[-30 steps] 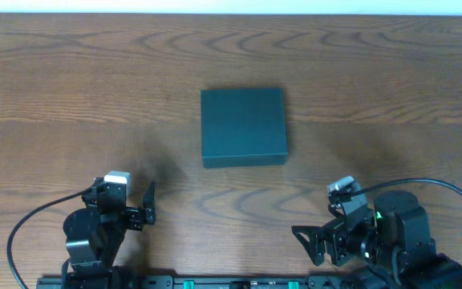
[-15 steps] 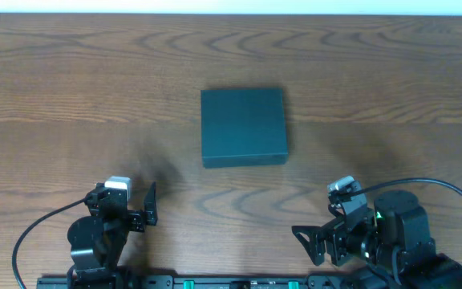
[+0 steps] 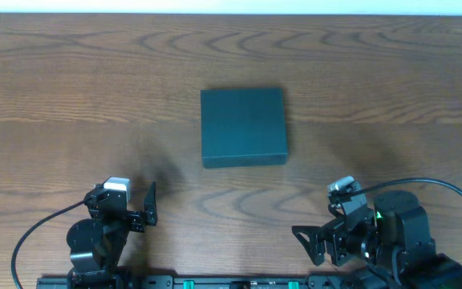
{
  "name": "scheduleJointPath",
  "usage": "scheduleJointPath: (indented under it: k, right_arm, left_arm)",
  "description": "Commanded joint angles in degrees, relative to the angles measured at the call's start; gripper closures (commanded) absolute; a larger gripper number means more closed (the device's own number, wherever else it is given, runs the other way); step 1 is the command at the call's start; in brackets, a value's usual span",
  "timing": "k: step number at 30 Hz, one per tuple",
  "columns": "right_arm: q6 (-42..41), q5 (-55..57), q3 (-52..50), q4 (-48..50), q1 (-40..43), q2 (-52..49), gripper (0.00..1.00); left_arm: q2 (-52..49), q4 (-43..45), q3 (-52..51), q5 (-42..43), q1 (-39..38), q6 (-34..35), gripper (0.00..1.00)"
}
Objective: Pack container
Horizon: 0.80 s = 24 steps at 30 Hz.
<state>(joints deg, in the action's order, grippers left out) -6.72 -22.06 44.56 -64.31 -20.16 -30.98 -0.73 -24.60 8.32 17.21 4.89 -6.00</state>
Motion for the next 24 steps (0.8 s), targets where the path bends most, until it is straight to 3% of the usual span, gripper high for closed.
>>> scheduleJointPath:
  k: [1,24]
  right_arm:
    - [0.8,0.0,0.7,0.0,-0.1,0.3,0.01]
    - [1.2,0.5,0.7,0.2,-0.1,0.3,0.01]
  left_arm:
    - [0.5,-0.1,-1.2,0.8,0.3,0.4,0.05]
    - [0.5,-0.1,-1.2,0.8,0.3,0.4,0.05]
